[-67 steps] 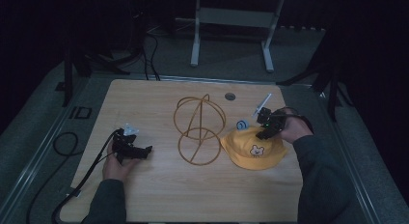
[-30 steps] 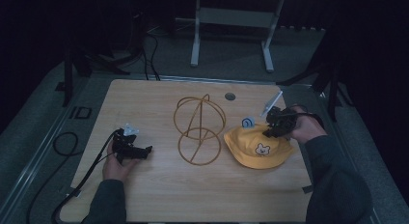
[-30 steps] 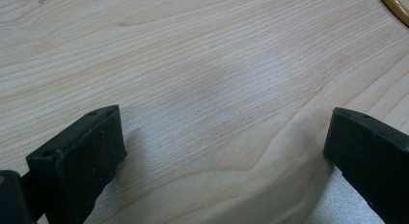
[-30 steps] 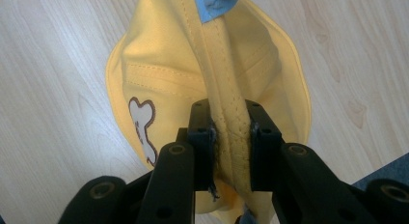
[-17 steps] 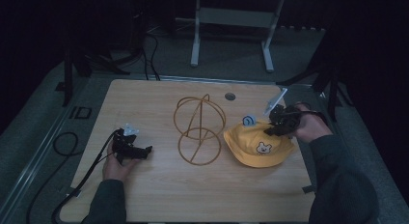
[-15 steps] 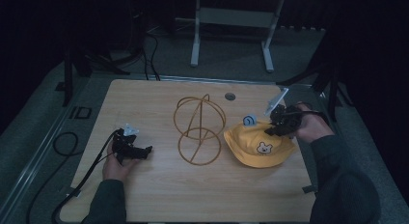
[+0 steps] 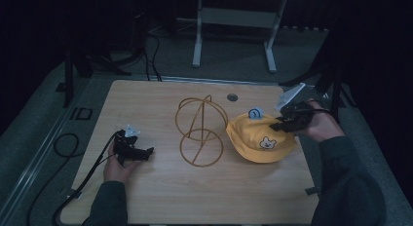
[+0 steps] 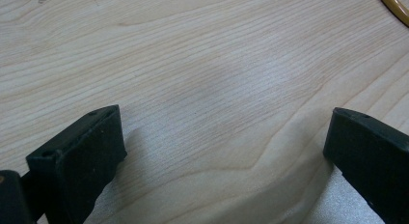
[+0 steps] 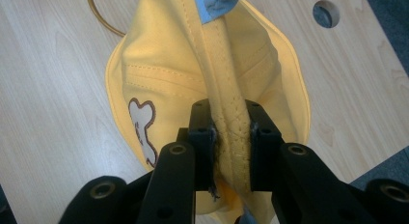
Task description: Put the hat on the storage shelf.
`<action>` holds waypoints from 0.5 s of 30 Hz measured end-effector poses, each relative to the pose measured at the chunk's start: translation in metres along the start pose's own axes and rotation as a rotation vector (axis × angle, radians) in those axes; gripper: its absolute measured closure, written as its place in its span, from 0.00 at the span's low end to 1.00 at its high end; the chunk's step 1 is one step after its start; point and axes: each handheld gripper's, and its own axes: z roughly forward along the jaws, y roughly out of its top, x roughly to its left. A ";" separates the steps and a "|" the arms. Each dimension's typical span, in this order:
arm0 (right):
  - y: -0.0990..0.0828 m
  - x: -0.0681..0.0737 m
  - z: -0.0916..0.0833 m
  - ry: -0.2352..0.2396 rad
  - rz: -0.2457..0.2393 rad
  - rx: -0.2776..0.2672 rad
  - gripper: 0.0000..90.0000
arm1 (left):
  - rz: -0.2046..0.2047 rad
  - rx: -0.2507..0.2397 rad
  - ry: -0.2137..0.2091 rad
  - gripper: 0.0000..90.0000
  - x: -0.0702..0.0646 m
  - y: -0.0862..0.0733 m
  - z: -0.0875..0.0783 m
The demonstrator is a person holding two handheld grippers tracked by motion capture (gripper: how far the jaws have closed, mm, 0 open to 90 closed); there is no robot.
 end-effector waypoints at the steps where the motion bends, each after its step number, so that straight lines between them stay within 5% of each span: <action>1: 0.000 0.000 -0.001 -0.004 -0.002 -0.005 0.85 | 0.000 0.000 0.000 0.01 0.000 0.000 0.000; 15: -0.009 -0.005 -0.017 -0.020 0.029 -0.074 0.85 | 0.000 0.000 0.000 0.01 0.000 0.000 0.000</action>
